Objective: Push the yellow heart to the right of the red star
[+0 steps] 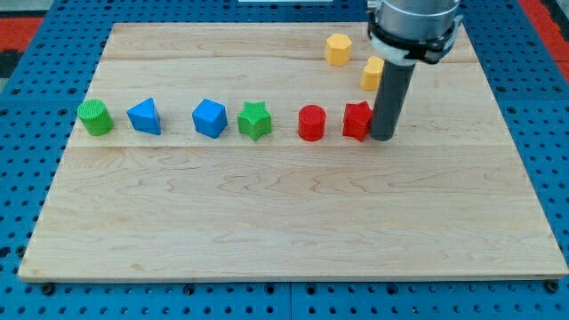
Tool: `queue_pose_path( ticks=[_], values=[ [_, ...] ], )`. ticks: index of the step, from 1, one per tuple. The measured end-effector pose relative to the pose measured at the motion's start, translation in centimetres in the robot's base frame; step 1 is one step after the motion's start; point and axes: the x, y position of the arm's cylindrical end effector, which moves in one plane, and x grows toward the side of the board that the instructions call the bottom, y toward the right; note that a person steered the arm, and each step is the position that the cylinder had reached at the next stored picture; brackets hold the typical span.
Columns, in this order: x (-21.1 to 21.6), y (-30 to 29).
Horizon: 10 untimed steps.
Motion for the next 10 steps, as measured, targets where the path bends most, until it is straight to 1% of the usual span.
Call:
queue_pose_path(
  ticks=[1,2,3,4,5,6,7,8,9,10],
  values=[
    [-5.8,4.5],
    [-11.5,6.3],
    [-12.7,-0.5],
    [-12.7,-6.5],
    [-12.2,-7.0],
    [-10.9,-6.9],
    [-9.0,-4.5],
    [-9.0,-0.2],
    [-8.8,2.8],
    [-6.8,3.1]
  ],
)
